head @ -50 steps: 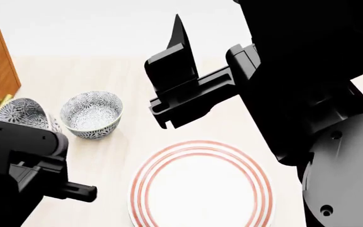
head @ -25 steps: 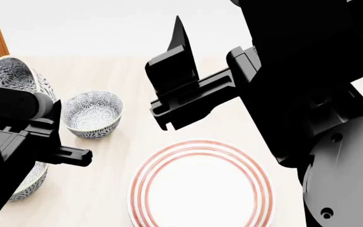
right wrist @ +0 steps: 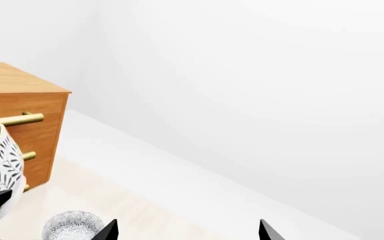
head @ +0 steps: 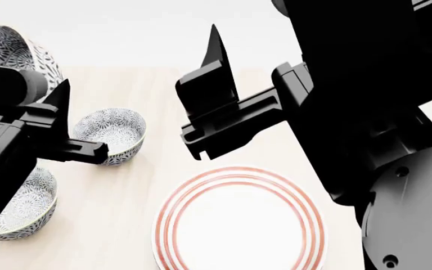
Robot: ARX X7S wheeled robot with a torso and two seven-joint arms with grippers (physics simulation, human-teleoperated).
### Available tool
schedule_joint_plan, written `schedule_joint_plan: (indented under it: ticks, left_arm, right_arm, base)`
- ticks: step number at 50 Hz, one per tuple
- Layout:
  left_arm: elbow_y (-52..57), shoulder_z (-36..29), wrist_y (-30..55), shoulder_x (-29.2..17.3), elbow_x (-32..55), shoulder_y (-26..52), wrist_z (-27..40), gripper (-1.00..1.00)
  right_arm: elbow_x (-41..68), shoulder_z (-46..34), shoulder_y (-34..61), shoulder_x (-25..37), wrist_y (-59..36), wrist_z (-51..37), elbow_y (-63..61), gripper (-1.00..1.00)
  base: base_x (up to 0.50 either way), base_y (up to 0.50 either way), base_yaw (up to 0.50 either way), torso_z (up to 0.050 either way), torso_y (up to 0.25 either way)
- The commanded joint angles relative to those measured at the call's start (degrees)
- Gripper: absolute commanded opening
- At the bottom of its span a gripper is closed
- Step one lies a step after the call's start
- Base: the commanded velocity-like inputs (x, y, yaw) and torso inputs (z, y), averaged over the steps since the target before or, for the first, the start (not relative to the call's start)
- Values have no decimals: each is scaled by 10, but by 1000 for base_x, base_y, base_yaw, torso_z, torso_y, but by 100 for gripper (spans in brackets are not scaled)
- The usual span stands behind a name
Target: Put the bowl at the front on the plate.
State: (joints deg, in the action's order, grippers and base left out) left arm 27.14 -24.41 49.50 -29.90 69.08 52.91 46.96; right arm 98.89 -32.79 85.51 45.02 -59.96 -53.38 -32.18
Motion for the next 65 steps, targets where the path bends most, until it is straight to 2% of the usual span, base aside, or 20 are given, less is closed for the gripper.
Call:
schedule_joint_plan:
  ticks: [1, 27, 46, 65]
  left_arm:
    - [-12, -7, 0, 13, -11, 36, -11, -100]
    - [-115, -61, -8, 69, -72, 114, -76, -100]
    - [-225, -111, -54, 120, -142, 123, -126, -100]
    - [-296, -154, -94, 151, -196, 134, -169, -100]
  right_arm:
    - [3, 0, -1, 3, 3, -1, -4, 100]
    - [8, -1, 9, 4, 5, -2, -7, 100]
    - [1, -6, 14, -1, 5, 4, -7, 100]
    - [-10, -9, 17, -5, 5, 17, -7, 100]
  base:
    - [0, 0, 0, 0, 0]
    - [0, 0, 0, 0, 0]
    - [0, 0, 0, 0, 1]
    - [0, 0, 0, 0, 1]
